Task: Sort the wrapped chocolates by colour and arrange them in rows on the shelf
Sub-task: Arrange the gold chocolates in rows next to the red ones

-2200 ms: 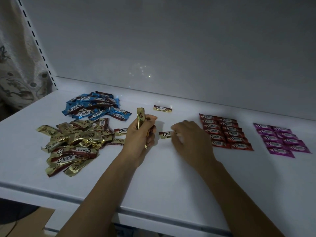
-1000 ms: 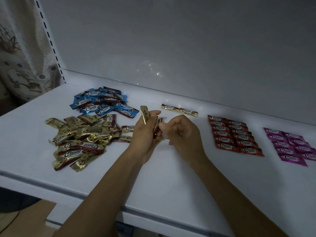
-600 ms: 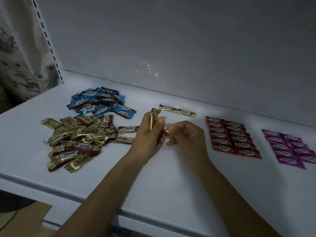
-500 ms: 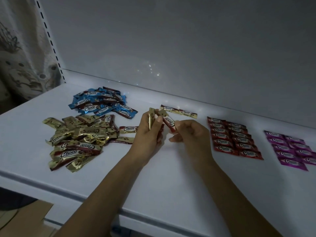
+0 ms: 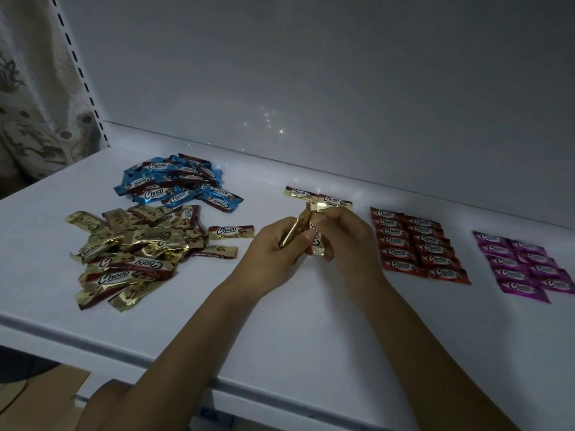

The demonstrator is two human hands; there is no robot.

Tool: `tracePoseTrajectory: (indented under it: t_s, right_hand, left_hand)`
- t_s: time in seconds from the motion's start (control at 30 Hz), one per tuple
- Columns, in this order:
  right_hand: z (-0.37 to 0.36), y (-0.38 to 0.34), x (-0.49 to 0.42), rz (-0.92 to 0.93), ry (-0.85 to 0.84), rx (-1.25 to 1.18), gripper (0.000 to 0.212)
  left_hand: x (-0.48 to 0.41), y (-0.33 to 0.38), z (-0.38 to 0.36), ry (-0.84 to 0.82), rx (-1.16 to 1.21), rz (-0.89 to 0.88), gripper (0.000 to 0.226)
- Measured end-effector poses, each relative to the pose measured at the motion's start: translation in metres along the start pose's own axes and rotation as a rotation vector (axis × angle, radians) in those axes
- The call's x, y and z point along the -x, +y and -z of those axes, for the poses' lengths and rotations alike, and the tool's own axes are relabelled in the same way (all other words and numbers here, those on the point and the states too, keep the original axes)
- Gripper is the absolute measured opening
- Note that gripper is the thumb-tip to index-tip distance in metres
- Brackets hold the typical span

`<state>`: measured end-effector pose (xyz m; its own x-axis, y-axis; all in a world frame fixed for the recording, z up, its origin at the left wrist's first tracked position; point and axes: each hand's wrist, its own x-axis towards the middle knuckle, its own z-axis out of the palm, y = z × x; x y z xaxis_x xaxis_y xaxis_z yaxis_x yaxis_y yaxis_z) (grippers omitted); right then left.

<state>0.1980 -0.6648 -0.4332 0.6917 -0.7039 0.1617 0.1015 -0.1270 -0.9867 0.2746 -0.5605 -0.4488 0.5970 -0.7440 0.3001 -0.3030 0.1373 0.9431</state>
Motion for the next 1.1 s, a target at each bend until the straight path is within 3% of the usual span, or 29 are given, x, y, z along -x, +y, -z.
tracePoseTrajectory:
  t_s: [0.13,0.3,0.4,0.5,0.6,0.7,0.9,1.1]
  right_hand:
    - [0.007,-0.006,-0.004,-0.143,0.050,-0.180,0.015]
    - [0.013,-0.005,-0.008,-0.233,0.017,-0.150,0.008]
    - [0.017,0.006,-0.010,-0.213,0.053,0.231,0.015]
    - [0.026,0.013,-0.007,0.107,0.043,0.833,0.014]
    - [0.024,0.011,-0.003,0.444,-0.064,1.040,0.010]
    - [0.014,0.015,-0.002,0.480,-0.252,1.217,0.020]
    - [-0.008,0.022,-0.020,0.411,-0.366,1.197,0.024]
    - [-0.012,0.034,-0.051,0.299,-0.386,1.020,0.039]
  left_hand:
    - [-0.001,-0.004,0.001,0.137,0.066,-0.002,0.030]
    - [0.001,0.001,0.000,0.258,0.158,0.055,0.045]
    - [0.003,0.009,-0.001,0.257,0.291,0.092,0.043]
    - [0.003,0.011,0.000,0.279,0.285,0.169,0.048]
    - [0.001,0.008,0.002,0.297,0.260,0.237,0.046]
    - [-0.001,0.007,0.004,0.303,0.291,0.277,0.041]
    - [0.000,0.017,0.000,0.308,0.415,0.240,0.048]
    - [0.001,0.024,-0.001,0.307,0.463,0.229,0.051]
